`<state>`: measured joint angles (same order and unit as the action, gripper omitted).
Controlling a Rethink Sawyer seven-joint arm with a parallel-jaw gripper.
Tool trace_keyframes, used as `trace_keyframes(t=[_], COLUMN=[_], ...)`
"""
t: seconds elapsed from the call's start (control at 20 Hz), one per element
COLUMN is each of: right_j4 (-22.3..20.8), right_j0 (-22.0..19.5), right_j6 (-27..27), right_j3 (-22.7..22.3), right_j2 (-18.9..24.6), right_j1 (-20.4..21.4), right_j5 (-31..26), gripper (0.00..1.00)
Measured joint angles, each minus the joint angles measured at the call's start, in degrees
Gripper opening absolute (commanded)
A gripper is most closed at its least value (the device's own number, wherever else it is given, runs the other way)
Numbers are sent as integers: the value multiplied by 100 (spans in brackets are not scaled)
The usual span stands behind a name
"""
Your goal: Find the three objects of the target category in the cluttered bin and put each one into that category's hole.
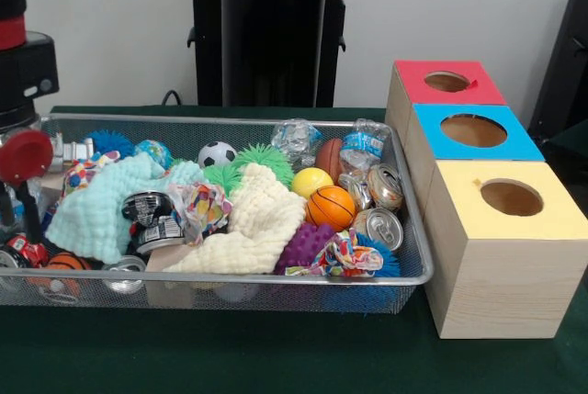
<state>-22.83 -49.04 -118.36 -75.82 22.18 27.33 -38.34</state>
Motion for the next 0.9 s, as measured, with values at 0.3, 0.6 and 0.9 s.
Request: trace_keyframes(t=[0.3,0.6,0.9], right_j4=[1,1,1], right_j0=[137,143,150], right_j6=[0,0,0], right_j3=[-39,-43,-43], right_j2=[-36,-52,-98], right_j1=[-1,-33,-123], right_j5=[68,177,258], gripper=[100,100,100])
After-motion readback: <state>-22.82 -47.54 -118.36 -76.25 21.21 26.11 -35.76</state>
